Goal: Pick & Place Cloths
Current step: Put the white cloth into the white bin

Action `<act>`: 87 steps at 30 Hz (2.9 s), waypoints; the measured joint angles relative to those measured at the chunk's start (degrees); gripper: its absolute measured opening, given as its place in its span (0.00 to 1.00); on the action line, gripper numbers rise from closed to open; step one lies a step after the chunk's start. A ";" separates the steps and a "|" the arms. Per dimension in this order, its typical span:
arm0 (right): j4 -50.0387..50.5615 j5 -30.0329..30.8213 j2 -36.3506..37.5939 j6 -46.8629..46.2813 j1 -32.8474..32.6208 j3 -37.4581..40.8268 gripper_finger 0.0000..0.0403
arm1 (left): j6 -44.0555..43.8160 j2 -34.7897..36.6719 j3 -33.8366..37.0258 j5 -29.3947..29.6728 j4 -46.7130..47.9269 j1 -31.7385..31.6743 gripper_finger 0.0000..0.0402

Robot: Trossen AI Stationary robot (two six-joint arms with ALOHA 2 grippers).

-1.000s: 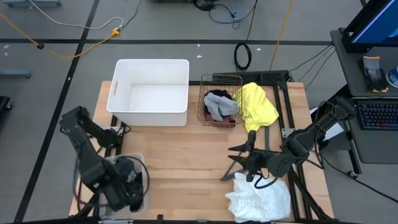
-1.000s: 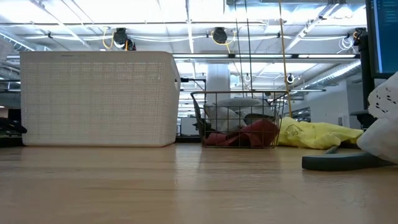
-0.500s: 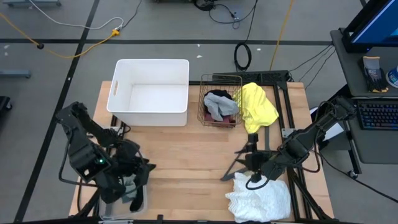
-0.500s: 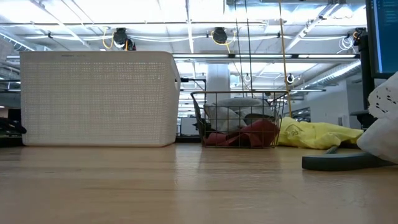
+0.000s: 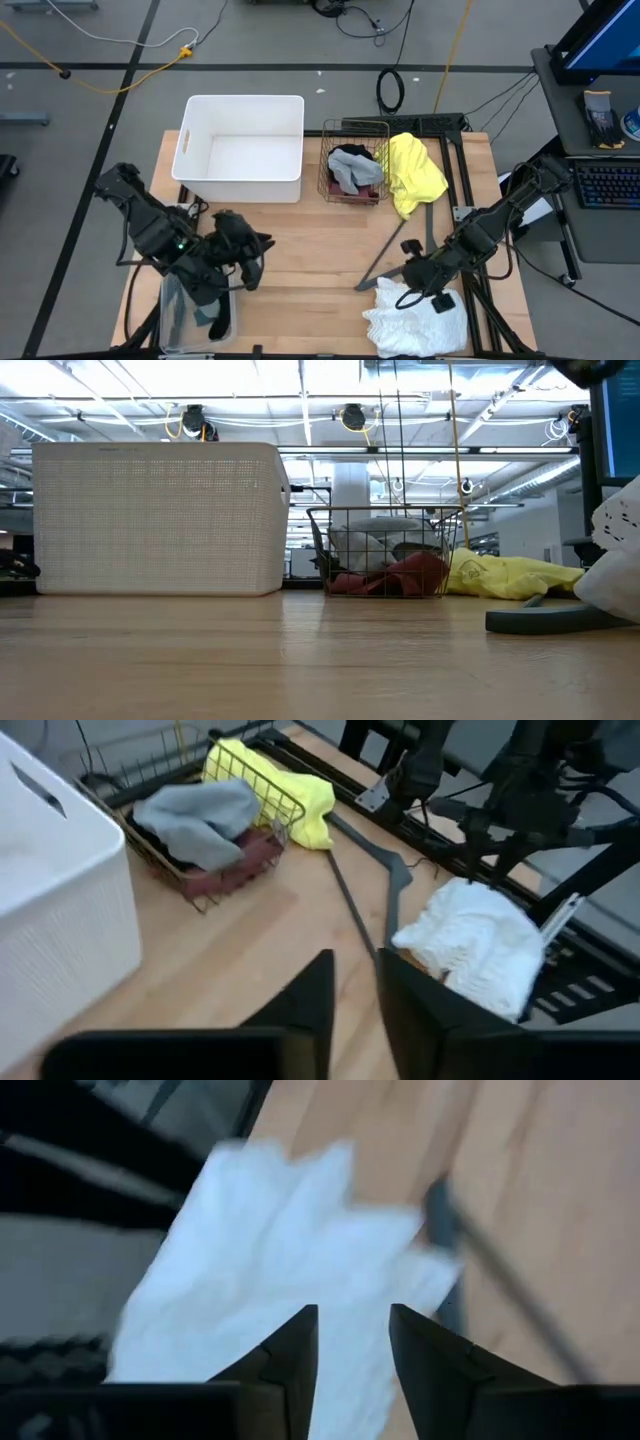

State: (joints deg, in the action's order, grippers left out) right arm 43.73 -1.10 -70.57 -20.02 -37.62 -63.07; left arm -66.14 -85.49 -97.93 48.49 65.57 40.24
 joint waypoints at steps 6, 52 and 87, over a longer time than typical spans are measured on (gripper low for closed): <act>7.83 -8.12 0.00 -5.36 0.00 0.00 0.27 | 5.73 0.00 0.83 1.46 -1.05 -1.36 0.02; -18.07 -5.51 -12.68 -7.35 -5.25 17.92 0.53 | 7.42 -0.02 9.70 4.10 -13.17 -2.01 0.04; -30.96 -5.37 14.49 -19.19 -5.12 22.10 0.08 | 13.46 -0.02 9.70 -8.56 -27.09 -8.85 0.07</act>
State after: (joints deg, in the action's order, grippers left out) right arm 12.76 -6.47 -56.07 -39.21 -42.74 -40.97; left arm -52.67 -85.51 -88.23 39.94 38.48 31.39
